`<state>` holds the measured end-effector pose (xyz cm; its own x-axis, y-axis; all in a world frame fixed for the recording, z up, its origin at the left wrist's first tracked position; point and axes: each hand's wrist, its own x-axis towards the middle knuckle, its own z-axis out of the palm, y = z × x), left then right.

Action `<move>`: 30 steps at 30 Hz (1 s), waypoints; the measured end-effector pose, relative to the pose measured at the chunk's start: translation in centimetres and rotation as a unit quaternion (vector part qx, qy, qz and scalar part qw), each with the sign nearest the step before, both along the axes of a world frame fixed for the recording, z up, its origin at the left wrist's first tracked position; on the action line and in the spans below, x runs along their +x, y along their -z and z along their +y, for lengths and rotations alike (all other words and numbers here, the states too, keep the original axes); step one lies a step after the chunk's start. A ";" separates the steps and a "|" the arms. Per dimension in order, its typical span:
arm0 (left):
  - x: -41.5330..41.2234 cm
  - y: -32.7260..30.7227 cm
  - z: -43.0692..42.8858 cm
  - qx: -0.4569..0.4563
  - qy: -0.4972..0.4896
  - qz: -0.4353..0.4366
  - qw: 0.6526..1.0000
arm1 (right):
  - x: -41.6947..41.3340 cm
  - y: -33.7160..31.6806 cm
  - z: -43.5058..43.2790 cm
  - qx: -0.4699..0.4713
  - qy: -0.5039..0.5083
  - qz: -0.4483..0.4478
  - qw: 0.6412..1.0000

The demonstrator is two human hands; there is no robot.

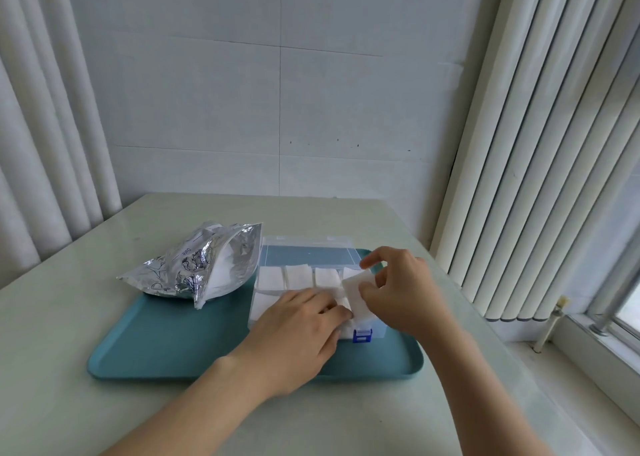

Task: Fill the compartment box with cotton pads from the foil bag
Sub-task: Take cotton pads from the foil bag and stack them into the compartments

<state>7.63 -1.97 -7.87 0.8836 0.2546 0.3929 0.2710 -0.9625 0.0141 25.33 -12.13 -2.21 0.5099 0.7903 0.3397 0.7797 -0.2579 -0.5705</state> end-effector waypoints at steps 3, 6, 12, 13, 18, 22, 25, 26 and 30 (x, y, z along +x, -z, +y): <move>0.0 0.0 0.0 0.006 -0.002 0.009 1.000 | -0.2 0.6 0.2 -0.004 0.011 -0.001 1.000; -0.1 0.0 0.0 0.023 -0.003 0.002 1.000 | -0.5 0.7 0.4 -0.051 0.027 -0.046 0.997; 0.0 0.1 0.0 0.022 -0.003 -0.017 1.000 | -0.6 0.7 0.4 -0.099 0.049 -0.098 0.989; 0.1 0.1 0.0 0.029 -0.004 -0.017 0.999 | -0.7 0.7 0.4 -0.107 0.051 -0.116 0.986; 0.2 0.3 0.0 0.040 -0.016 -0.005 0.999 | -1.1 0.9 0.6 -0.146 0.048 -0.207 0.966; 0.2 0.2 0.0 0.042 -0.017 0.001 0.999 | -1.2 1.4 0.5 -0.139 0.067 -0.272 0.950; 0.2 0.1 0.0 0.034 -0.015 0.013 0.999 | -1.4 1.3 0.5 -0.146 0.076 -0.293 0.942; 0.2 0.0 0.0 0.031 -0.014 0.017 0.999 | -1.5 1.2 0.5 -0.147 0.079 -0.306 0.937; 0.2 -0.2 -0.1 0.020 -0.010 0.026 0.999 | -1.3 0.8 0.2 -0.147 0.079 -0.337 0.926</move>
